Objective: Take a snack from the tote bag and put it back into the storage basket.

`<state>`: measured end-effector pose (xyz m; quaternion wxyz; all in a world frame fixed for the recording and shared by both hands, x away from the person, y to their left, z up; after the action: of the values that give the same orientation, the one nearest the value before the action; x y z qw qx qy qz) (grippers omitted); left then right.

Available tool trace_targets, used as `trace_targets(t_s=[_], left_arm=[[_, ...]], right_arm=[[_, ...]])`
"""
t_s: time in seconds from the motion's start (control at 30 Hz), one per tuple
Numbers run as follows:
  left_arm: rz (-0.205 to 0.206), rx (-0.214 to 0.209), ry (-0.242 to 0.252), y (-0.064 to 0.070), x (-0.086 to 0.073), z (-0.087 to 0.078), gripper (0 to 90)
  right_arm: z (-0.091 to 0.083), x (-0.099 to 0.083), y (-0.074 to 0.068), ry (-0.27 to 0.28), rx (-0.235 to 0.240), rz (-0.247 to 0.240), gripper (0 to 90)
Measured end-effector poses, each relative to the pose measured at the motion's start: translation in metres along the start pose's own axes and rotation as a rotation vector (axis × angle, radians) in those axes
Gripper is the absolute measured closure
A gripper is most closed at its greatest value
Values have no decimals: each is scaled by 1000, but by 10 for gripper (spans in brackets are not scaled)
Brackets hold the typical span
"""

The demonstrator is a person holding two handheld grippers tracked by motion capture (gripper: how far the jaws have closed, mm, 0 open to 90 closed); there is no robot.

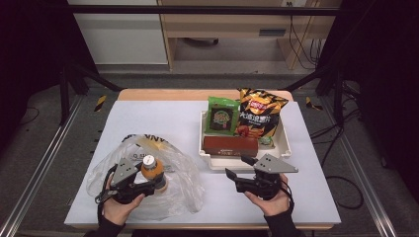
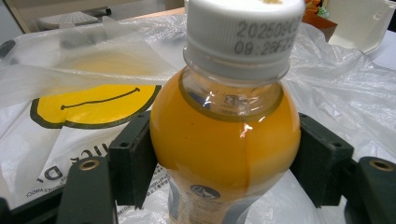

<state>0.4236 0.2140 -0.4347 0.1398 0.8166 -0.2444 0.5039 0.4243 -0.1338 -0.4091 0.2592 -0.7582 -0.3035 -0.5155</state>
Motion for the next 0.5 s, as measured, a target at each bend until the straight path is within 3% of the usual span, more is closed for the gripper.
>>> trace_targets(t_s=[0.23, 0.5], left_arm=[[-20, -5, 20, 0, 1, -4, 269], [-31, 18, 103, -7, 14, -46, 222]], right_arm=[[5, 4, -8, 13, 21, -10, 325], [20, 22, -32, 46, 95, -27, 323]])
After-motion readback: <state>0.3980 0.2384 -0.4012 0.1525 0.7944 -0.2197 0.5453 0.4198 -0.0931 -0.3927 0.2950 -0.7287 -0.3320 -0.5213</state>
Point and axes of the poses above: each handheld gripper's, and its own axes: z roughly forward along the jaws, x roughly out of its top, y roughly to its right, the point moved 3 cm from there along z, roughly forward along the jaws, and after that the axes turned 4 degrees about x, right-handed, at the moved point
